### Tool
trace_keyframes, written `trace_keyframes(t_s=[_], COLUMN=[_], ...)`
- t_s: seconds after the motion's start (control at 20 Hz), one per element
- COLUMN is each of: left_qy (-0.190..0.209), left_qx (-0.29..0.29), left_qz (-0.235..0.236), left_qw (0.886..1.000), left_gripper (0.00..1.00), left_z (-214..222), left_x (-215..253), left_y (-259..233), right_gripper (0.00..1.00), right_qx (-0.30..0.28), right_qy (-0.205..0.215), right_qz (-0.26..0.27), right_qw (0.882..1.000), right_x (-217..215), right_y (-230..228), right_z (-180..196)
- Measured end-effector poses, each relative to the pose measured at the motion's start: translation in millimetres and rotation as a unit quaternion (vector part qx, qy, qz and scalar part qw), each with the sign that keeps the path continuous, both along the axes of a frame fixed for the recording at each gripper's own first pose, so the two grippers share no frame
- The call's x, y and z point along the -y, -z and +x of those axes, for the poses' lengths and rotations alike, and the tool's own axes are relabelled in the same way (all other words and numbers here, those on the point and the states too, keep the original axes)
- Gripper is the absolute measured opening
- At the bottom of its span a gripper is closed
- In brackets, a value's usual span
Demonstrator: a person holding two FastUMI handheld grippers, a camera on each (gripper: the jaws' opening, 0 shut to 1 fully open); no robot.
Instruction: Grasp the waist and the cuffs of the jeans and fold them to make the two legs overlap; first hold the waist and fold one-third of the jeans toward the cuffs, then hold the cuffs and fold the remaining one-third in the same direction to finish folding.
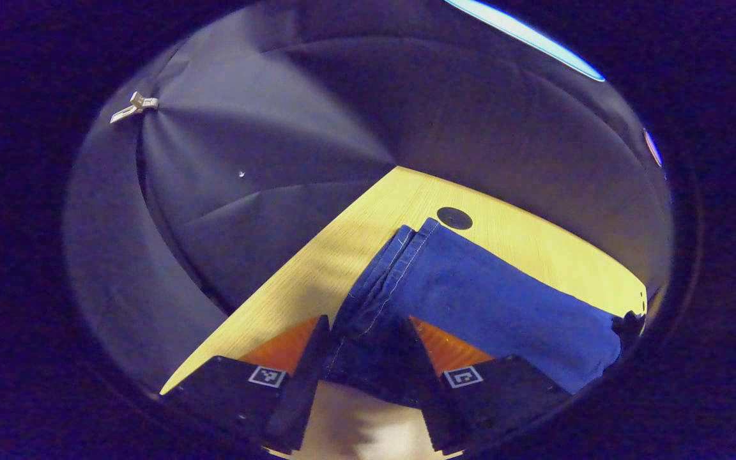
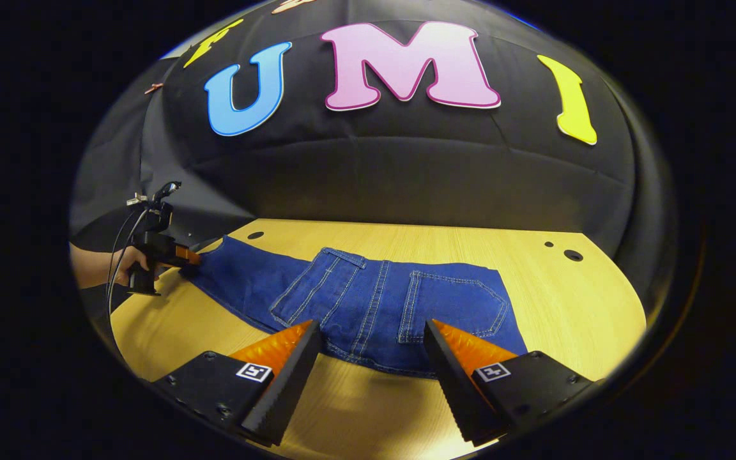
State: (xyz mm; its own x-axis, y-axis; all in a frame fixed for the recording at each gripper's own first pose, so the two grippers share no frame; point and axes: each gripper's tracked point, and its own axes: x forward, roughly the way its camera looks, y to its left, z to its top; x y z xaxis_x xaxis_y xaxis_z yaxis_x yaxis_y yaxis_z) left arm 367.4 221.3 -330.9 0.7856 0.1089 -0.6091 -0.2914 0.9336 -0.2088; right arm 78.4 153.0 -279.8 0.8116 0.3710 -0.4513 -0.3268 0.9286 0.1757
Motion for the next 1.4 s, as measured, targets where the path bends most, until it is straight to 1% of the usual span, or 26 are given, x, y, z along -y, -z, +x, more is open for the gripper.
trace_keyframes(t_s=[0.05, 0.1, 0.15, 0.25, 0.35, 0.45, 0.55, 0.65, 0.8, 0.85, 0.9, 0.95, 1.0, 1.05, 1.15, 1.3, 1.4], left_qy=[0.008, 0.008, 0.005, 0.006, -0.003, 0.005, 0.015, 0.025, 0.042, 0.054, 0.071, 0.083, 0.096, 0.106, 0.129, 0.158, 0.178], left_qx=[0.01, 0.023, 0.03, 0.044, 0.053, 0.067, 0.105, 0.126, 0.153, 0.163, 0.176, 0.189, 0.199, 0.206, 0.213, 0.213, 0.212], left_qz=[-0.027, -0.051, -0.071, -0.09, -0.078, -0.036, -0.013, -0.01, -0.01, -0.011, -0.016, -0.022, -0.029, -0.031, -0.027, -0.007, -0.01], left_qw=[1.0, 0.998, 0.997, 0.995, 0.995, 0.997, 0.994, 0.992, 0.987, 0.985, 0.982, 0.978, 0.975, 0.972, 0.968, 0.964, 0.961], left_gripper=[0.59, 0.29, 0.23, 0.16, 0.11, 0.07, 0.06, 0.06, 0.06, 0.06, 0.09, 0.06, 0.06, 0.06, 0.06, 0.06, 0.06], left_z=[5.2, 2.4, 2.2, 5.5, 6.0, 4.3, 1.4, -15.5, -36.8, -47.8, -58.4, -66.6, -75.7, -85.7, -91.3, -101.2, -109.9], left_x=[8.5, 14.8, 16.6, 17.6, 15.9, 14.9, 18.6, 24.4, 34.4, 44.6, 58.7, 79.0, 100.0, 125.0, 180.2, 260.6, 319.4], left_y=[2.1, -5.5, -4.7, -4.3, -8.4, -20.9, -53.0, -83.7, -150.7, -180.6, -207.7, -235.2, -258.0, -276.3, -301.9, -326.0, -332.7], right_gripper=[0.99, 0.99, 0.99, 0.99, 0.99, 0.99, 0.99, 0.99, 0.99, 0.99, 0.99, 0.99, 0.99, 0.99, 0.99, 0.99, 0.99], right_qx=[-0.003, -0.005, -0.003, -0.001, -0.001, -0.002, 0.003, 0.005, 0.009, 0.013, 0.017, 0.023, 0.029, 0.031, 0.032, 0.032, 0.032], right_qy=[-0.001, -0.002, -0.001, -0.001, 0.002, 0.008, 0.019, 0.028, 0.045, 0.053, 0.063, 0.071, 0.076, 0.081, 0.089, 0.097, 0.104], right_qz=[0.001, -0.001, -0.005, -0.012, -0.016, -0.015, -0.022, -0.024, -0.026, -0.027, -0.031, -0.036, -0.042, -0.047, -0.054, -0.053, -0.058], right_qw=[1.0, 1.0, 1.0, 1.0, 1.0, 1.0, 1.0, 0.999, 0.999, 0.998, 0.997, 0.997, 0.996, 0.995, 0.994, 0.993, 0.992], right_x=[1.3, 3.4, 7.2, 13.5, 21.2, 29.4, 45.4, 57.2, 79.3, 88.8, 100.9, 112.1, 122.6, 131.2, 147.7, 167.1, 181.9], right_y=[1.0, 3.0, 3.6, 6.0, 6.2, 6.1, 2.0, -4.1, -19.0, -25.7, -32.5, -38.7, -44.5, -48.5, -54.5, -64.7, -69.5], right_z=[0.7, 1.4, 3.0, 7.2, 8.2, 12.3, 20.2, 26.3, 35.7, 37.8, 41.3, 44.0, 46.3, 47.9, 47.9, 46.2, 45.1])
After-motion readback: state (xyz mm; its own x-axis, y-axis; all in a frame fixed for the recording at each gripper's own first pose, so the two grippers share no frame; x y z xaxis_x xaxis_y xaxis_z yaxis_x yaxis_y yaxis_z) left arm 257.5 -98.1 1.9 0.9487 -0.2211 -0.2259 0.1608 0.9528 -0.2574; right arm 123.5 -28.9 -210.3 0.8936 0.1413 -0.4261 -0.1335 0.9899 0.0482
